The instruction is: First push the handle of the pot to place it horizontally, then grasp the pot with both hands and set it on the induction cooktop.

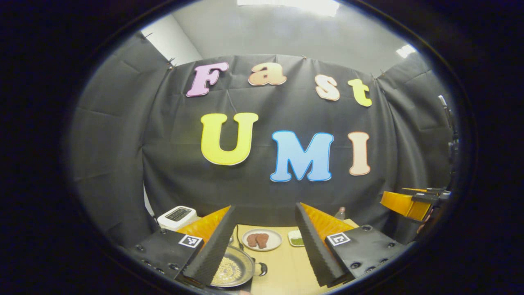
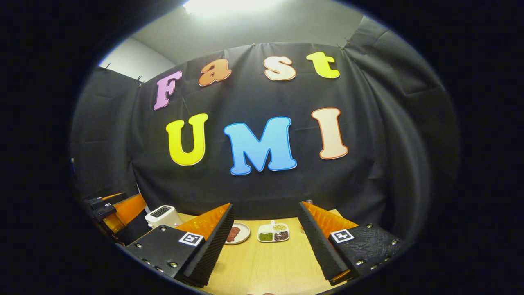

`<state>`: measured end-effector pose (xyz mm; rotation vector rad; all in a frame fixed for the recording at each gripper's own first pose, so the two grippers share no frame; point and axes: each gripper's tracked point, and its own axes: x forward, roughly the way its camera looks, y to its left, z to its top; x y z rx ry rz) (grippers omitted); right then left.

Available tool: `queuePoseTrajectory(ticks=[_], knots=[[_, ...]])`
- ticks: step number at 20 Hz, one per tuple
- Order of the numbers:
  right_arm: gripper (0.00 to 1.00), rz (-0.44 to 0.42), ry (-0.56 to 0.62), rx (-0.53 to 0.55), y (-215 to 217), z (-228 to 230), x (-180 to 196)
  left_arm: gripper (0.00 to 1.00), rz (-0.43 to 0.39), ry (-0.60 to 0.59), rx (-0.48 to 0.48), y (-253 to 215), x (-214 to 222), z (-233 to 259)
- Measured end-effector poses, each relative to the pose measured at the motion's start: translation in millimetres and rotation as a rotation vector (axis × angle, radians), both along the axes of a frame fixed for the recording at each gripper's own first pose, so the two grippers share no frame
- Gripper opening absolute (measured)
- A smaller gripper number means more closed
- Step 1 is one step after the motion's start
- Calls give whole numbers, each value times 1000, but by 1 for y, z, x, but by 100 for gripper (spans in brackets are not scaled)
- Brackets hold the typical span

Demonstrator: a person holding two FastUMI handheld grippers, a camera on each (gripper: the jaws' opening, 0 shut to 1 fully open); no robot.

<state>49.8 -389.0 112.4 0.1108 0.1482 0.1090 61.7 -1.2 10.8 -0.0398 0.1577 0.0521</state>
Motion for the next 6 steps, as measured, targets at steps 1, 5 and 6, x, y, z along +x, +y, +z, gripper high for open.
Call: queuePoseTrajectory(ticks=[1, 5, 6], knots=[[97, 1, -8, 5, -8, 4, -1, 91, 4, -8, -6, -9, -4, 4], [96, 0, -13, -2, -23, 13, -12, 92, -16, -6, -15, -40, -11, 11], [96, -4, -17, 3, -23, 15, -12, 91, -24, -7, -8, -45, -12, 15]])
